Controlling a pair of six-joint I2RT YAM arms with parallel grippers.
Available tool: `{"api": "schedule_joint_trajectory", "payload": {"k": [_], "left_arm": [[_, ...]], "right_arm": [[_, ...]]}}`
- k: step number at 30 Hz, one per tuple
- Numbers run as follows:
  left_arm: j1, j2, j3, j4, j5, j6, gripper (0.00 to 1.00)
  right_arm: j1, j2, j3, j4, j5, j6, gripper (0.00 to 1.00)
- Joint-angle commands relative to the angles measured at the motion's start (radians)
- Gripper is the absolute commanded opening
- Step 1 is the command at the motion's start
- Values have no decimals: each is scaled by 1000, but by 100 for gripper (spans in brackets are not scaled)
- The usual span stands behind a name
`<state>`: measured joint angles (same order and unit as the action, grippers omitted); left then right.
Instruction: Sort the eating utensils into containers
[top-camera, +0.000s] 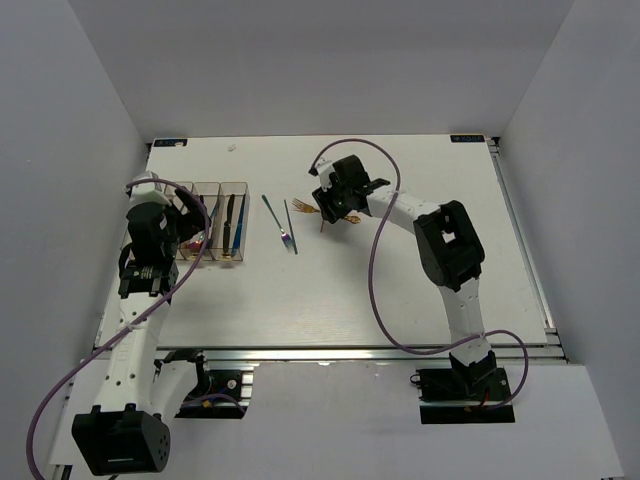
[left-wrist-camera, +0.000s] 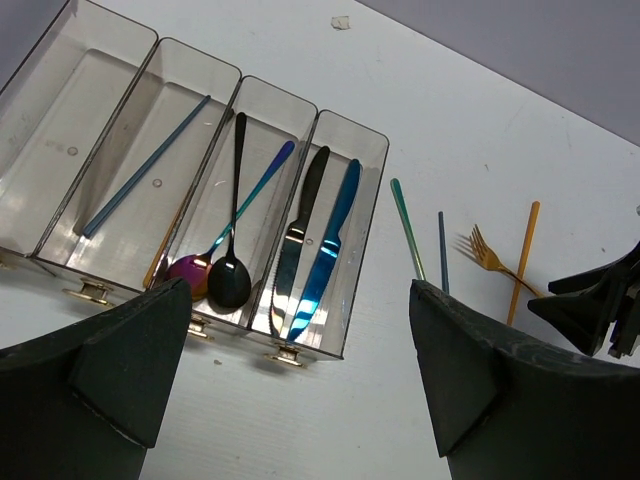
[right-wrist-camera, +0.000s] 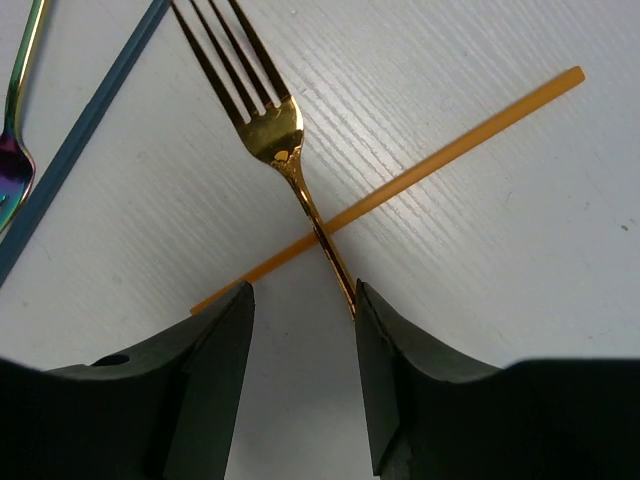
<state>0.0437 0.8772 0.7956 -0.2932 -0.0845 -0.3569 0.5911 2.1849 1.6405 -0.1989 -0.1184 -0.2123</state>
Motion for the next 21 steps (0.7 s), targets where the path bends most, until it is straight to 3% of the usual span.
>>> {"api": "schedule_joint_trajectory", "payload": {"k": [1, 8, 17, 20, 21], "left_arm": [[-5, -1, 4, 20, 34, 1, 98], [-7, 11, 5, 20, 51, 4, 98], [-7, 22, 4, 20, 60, 6, 98], [-7, 22, 7, 20, 60, 6, 98], [-7, 22, 7, 20, 58, 6, 98]], "right_arm": [[-16, -33, 60, -36, -131, -108, 50], [-43, 79, 218, -173, -201, -185, 46], [-43, 101, 127, -161, -184, -208, 46], [-43, 98, 93, -165, -199, -208, 43], [-43, 99, 84, -157, -199, -210, 36]]}}
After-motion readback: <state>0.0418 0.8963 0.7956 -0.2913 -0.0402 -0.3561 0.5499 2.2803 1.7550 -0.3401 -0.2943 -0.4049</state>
